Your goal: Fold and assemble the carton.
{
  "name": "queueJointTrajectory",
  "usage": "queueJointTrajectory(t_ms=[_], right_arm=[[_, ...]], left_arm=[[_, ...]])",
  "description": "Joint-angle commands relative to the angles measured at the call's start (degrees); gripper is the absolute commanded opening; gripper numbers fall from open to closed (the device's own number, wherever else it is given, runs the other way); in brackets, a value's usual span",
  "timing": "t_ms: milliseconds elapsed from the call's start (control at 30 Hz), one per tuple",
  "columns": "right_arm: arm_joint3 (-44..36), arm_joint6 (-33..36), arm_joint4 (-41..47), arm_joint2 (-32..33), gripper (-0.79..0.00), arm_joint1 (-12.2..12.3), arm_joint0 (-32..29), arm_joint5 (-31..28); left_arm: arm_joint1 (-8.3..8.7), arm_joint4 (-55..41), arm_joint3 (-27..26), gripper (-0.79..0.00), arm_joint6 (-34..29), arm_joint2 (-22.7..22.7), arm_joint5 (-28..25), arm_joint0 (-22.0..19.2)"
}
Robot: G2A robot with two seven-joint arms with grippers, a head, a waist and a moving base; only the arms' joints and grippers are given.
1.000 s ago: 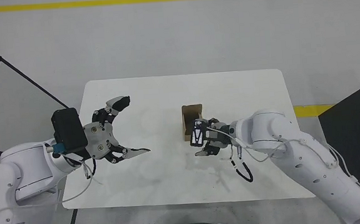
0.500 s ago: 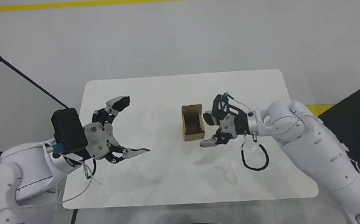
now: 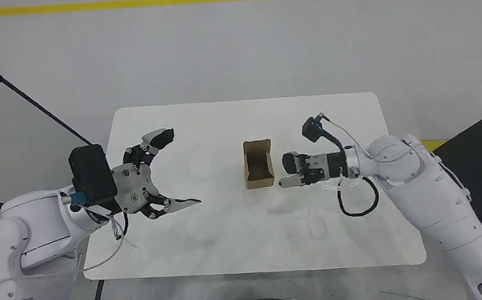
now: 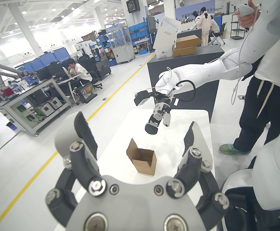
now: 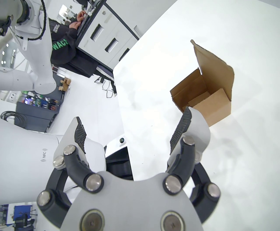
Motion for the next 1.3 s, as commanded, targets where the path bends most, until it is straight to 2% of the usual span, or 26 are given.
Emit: queueJointTrajectory(t_ms=[0, 100, 167, 200, 233, 267, 333, 500, 567, 667, 767, 833, 900, 1167, 1267], right_arm=[[2.3, 0.9, 3.3, -0.2, 0.0, -0.1, 0.4, 1.9], [4.7, 2.2, 7.3, -0.2, 0.0, -0.2, 1.0, 3.4], [6.0, 2.6, 9.0, -0.1, 0.0, -0.2, 1.1, 4.2], [6.5, 3.1, 9.5, -0.1, 0.0, -0.2, 1.1, 4.4], [7.1, 3.2, 9.9, 0.0, 0.0, -0.2, 1.1, 4.6], [7.3, 3.3, 10.1, 0.1, -0.431, -0.2, 1.2, 4.6], [7.3, 3.3, 10.1, 0.1, -0.785, -0.2, 1.2, 4.6], [7.3, 3.3, 10.1, 0.1, -0.785, -0.2, 1.2, 4.6], [7.3, 3.3, 10.1, 0.1, -0.785, -0.2, 1.2, 4.6], [7.1, 0.3, 8.2, -0.4, -0.785, -0.3, 0.6, 7.4], [7.5, -1.0, 7.2, -0.8, -0.785, -0.4, 0.5, 9.9], [7.9, -1.7, 6.8, -1.1, -0.785, -0.5, 0.5, 11.5], [8.4, -2.0, 6.7, -1.4, -0.785, -0.6, 0.6, 12.6], [8.4, -2.0, 6.6, -1.5, -0.785, -0.7, 0.6, 12.7], [8.5, -5.2, 6.5, -1.8, -0.785, -0.9, 0.3, 14.2]], left_arm=[[0.01, -2.3, 0.5, 0.0, -1.1, 2.0, 1.2, 1.1], [0.12, -6.0, 0.2, 0.0, -4.9, 3.6, 7.0, 1.8], [0.24, -9.4, 0.0, 0.0, -7.0, 4.4, 8.7, 1.9], [0.33, -11.2, 0.3, -0.582, -8.4, 4.6, 10.0, 2.2], [0.46, -12.6, 0.2, -0.785, -9.9, 4.4, 10.8, 2.2], [0.55, -13.3, -0.1, -0.785, -10.7, 4.0, 11.0, 2.1], [0.55, -13.3, -0.1, -0.785, -10.7, 4.0, 11.0, 2.1], [0.55, -13.8, 0.2, -0.785, -11.0, 4.5, 11.4, 2.3], [0.58, -15.0, 1.1, -0.785, -13.9, 5.7, 16.1, 2.6], [0.89, -23.3, 2.5, -0.785, -23.4, 9.8, 22.7, 1.6], [1.04, -28.4, 4.0, -0.785, -32.0, 13.2, 32.8, -1.9], [0.9, -31.2, 5.0, -0.785, -35.0, 16.4, 36.3, -4.1], [0.75, -30.4, 7.0, -0.785, -36.4, 19.0, 40.4, -6.2], [0.75, -30.4, 7.0, -0.785, -36.4, 19.0, 40.4, -6.2], [0.33, -34.7, 11.3, -0.785, -35.0, 21.3, 44.8, -6.6]])
